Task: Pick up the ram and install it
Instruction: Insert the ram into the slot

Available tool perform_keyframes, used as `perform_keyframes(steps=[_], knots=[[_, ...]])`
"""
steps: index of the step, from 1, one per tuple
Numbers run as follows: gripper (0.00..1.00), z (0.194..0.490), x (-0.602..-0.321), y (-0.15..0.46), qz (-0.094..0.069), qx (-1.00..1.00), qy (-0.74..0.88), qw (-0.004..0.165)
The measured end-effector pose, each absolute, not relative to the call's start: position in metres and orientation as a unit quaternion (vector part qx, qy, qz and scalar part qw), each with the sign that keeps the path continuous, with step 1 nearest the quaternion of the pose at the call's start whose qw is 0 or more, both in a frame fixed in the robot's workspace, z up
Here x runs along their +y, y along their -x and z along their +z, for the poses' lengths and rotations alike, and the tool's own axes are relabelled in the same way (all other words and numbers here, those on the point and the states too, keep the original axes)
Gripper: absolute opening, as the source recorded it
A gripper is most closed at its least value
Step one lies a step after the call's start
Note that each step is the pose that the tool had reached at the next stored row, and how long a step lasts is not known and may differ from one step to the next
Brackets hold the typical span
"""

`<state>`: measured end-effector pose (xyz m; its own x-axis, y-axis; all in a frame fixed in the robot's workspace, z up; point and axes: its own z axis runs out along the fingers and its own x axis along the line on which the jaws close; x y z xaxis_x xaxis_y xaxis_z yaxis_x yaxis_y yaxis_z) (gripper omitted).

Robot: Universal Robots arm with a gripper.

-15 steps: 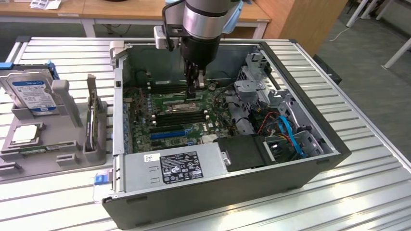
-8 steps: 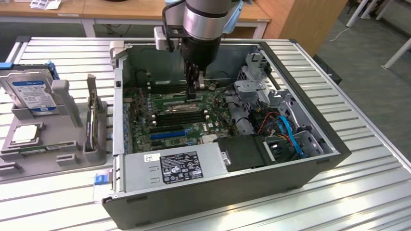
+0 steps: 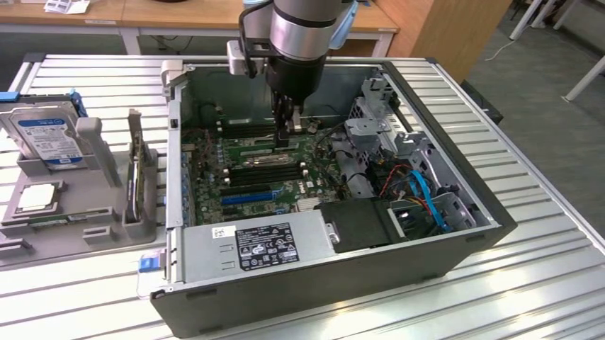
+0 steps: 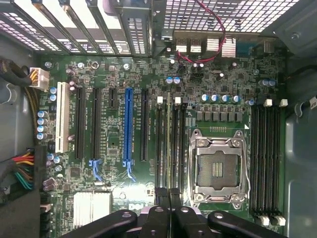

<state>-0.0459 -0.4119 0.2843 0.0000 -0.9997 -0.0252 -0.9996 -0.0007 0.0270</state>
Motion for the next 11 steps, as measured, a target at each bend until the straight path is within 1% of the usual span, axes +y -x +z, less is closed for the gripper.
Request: perform_keyframes(steps=[11], knots=[[0.11, 0.2838, -0.4131, 0.0452, -0.018, -0.716, -0.698, 0.000]])
